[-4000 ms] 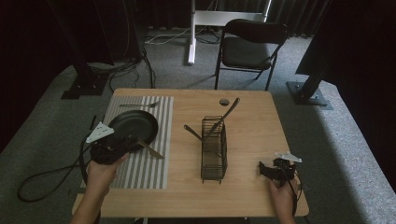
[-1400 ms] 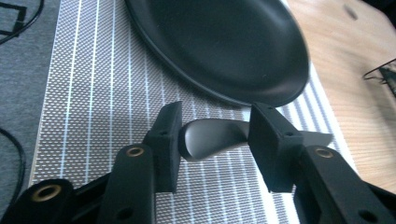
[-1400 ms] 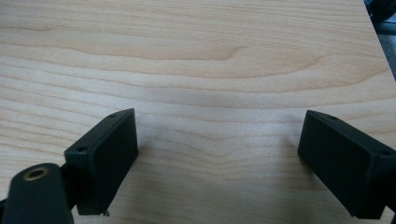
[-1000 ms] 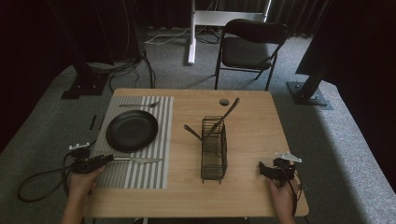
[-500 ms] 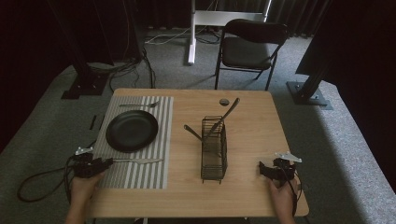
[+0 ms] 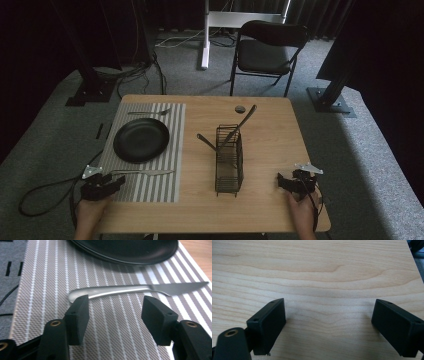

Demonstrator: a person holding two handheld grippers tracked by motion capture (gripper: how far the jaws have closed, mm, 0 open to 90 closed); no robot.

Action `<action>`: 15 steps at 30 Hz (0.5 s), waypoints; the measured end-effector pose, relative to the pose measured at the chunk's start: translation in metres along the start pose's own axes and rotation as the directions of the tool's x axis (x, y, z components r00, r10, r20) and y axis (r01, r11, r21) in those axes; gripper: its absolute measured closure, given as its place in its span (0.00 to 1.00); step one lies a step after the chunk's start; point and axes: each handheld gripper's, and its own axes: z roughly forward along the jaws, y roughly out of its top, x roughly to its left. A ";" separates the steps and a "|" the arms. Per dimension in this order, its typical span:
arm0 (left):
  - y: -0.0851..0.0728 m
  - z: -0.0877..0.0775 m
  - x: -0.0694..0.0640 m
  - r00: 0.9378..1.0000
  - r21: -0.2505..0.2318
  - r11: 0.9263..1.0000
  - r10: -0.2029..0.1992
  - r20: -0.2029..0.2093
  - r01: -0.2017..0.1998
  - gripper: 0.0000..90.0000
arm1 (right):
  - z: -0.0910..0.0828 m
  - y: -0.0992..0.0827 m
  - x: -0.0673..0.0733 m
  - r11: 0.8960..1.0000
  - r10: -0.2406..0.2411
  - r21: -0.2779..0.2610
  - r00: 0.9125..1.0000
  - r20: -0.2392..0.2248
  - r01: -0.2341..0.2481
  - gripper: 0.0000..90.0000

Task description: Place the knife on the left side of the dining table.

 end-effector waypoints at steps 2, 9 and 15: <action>-0.004 0.000 -0.005 1.000 0.009 1.000 0.025 0.010 -0.025 0.39 | 0.000 0.000 0.000 1.000 0.000 0.000 1.000 0.000 0.000 0.12; -0.010 0.003 -0.010 0.999 0.019 0.999 0.032 0.014 -0.032 0.20 | 0.000 0.000 0.000 1.000 0.000 0.000 1.000 0.000 0.000 0.12; -0.013 0.001 -0.012 0.998 0.005 0.998 0.055 0.002 -0.055 0.11 | 0.000 0.000 0.000 1.000 -0.001 0.000 1.000 0.000 0.001 0.12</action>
